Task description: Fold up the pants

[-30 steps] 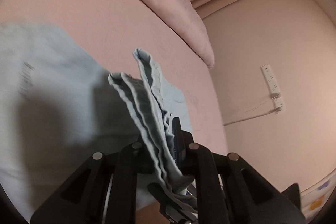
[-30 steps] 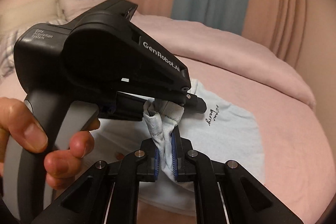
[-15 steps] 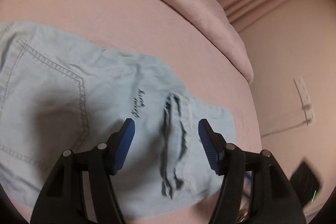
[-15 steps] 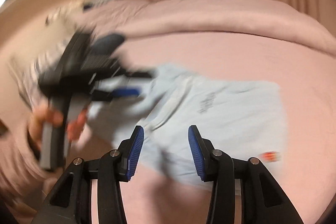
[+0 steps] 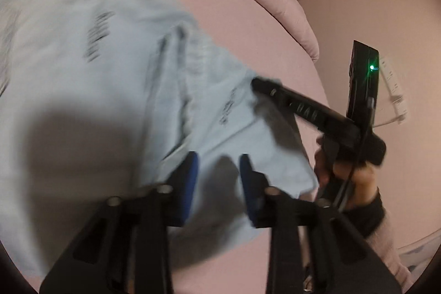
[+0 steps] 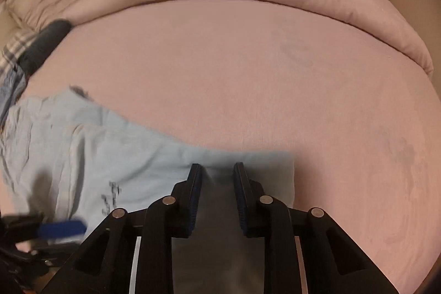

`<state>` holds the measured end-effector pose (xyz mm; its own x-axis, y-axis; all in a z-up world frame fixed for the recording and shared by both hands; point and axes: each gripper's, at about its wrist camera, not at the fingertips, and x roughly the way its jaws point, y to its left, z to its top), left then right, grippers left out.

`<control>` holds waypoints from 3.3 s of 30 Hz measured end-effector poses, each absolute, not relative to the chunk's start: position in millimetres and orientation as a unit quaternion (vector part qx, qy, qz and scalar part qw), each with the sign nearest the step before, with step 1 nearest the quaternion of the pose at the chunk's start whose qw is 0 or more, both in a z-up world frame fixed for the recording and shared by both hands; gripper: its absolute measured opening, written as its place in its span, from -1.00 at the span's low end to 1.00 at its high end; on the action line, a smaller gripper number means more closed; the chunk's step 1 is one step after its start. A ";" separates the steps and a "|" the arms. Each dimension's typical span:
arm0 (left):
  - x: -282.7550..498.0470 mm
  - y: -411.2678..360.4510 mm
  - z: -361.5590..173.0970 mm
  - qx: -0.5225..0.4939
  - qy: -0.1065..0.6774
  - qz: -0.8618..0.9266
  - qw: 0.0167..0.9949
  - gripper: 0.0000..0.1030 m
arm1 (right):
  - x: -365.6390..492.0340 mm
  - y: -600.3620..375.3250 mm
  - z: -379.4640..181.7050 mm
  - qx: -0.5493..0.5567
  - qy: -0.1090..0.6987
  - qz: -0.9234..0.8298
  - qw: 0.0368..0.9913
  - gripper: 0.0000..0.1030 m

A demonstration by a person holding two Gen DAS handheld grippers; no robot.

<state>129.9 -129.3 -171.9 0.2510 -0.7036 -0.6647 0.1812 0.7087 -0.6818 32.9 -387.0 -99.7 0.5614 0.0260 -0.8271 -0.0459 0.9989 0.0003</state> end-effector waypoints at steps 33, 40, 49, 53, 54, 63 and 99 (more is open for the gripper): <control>86.8 -83.0 -162.7 -0.225 0.498 -0.253 0.798 0.30 | 65.6 -243.6 -123.1 -0.038 0.499 0.136 0.855 -0.90; 68.8 -14.3 -147.9 -0.267 0.470 -0.208 0.815 0.44 | 23.0 -268.2 -77.6 0.048 0.442 0.157 0.882 -0.86; 33.2 72.7 -150.2 -0.339 0.444 -0.130 0.820 0.55 | -43.5 -321.6 -125.0 0.029 0.465 0.048 0.884 -0.86; 10.0 105.3 -156.0 -0.382 0.441 -0.091 0.807 0.59 | -43.8 -298.7 -123.9 -0.018 0.445 0.018 0.895 -0.80; 4.3 113.5 -157.6 -0.398 0.438 -0.079 0.803 0.64 | -42.8 -295.7 -118.6 -0.020 0.444 0.015 0.896 -0.79; -8.7 165.5 -161.6 -0.514 0.391 -0.043 0.763 0.70 | -31.3 -231.1 -83.5 0.028 0.400 0.145 0.904 -0.49; 67.7 -31.4 -87.8 -0.063 0.406 -0.222 0.884 -0.54 | 52.2 -232.4 -85.3 0.374 0.404 0.316 0.773 0.69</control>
<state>67.7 -31.4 -87.8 0.5725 -0.4429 -0.6900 0.3409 0.8939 -0.2910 52.2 -232.4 -85.3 0.4743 0.7898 -0.3889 -0.1858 0.5216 0.8327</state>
